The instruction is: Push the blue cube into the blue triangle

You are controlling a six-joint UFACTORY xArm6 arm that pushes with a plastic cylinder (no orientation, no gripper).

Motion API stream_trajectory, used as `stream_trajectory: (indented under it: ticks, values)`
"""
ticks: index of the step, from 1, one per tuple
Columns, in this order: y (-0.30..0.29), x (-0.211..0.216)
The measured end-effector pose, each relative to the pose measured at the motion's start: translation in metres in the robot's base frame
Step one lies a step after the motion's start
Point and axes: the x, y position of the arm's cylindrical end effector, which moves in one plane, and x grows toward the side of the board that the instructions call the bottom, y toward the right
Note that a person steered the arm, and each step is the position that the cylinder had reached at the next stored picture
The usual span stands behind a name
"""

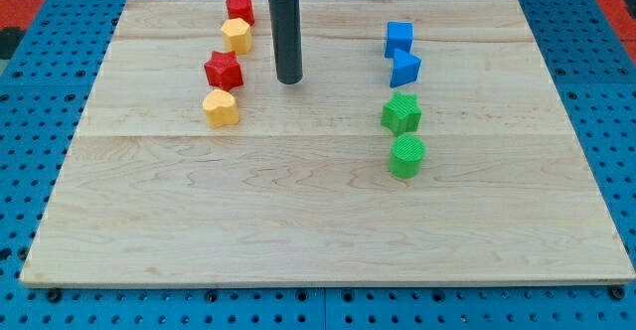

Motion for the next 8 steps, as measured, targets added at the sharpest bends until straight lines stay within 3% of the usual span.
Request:
stream_trajectory:
  ticks: [4,6,7,8]
  values:
    - [0.014,-0.005]
    - [0.051,-0.104]
    - [0.111,-0.15]
    - [0.136,-0.114]
